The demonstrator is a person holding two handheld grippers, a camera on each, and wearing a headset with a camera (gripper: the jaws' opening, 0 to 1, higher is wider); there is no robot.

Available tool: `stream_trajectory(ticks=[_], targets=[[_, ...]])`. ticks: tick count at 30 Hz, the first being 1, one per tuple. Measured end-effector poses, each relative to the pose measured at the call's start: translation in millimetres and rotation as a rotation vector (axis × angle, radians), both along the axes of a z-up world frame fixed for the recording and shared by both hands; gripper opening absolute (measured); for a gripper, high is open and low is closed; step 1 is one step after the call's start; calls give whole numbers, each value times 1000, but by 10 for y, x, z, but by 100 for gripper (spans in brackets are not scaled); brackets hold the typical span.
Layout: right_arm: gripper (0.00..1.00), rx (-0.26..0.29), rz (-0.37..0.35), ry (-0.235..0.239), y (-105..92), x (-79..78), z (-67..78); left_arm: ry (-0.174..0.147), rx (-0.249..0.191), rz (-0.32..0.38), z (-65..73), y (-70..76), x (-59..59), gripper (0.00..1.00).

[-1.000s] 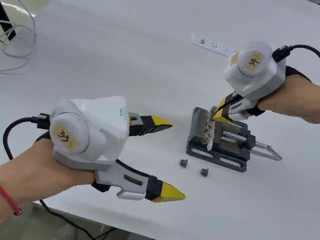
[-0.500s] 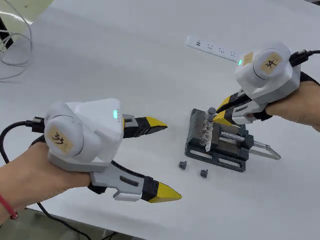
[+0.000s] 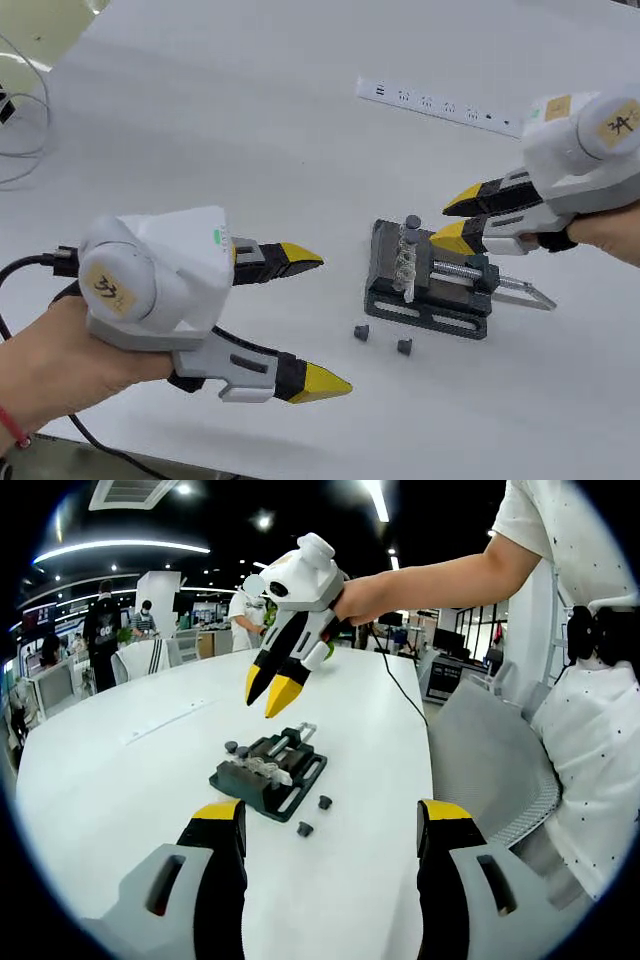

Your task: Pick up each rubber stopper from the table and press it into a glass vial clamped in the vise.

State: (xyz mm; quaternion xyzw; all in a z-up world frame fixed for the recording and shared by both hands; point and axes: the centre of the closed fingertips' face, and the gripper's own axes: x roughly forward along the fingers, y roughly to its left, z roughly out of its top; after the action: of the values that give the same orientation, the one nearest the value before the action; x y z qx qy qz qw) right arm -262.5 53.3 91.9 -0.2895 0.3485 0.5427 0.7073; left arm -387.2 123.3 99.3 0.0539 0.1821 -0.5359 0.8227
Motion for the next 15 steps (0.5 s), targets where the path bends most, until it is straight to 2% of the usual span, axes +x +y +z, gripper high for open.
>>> stream_trajectory(ticks=[8, 9, 13, 15], targets=[[27, 86, -70, -12, -235, -133, 99, 5, 36, -10, -66, -9, 3, 59], [28, 98, -78, -16, -275, -157, 113, -1, 46, -16, -83, -11, 6, 57], [32, 134, -110, -16, -393, -236, 143, 7, 60, -25, -128, -21, 26, 48], [34, 172, -139, -7, -438, -281, 169, 0, 73, -36, -158, -28, 44, 44]])
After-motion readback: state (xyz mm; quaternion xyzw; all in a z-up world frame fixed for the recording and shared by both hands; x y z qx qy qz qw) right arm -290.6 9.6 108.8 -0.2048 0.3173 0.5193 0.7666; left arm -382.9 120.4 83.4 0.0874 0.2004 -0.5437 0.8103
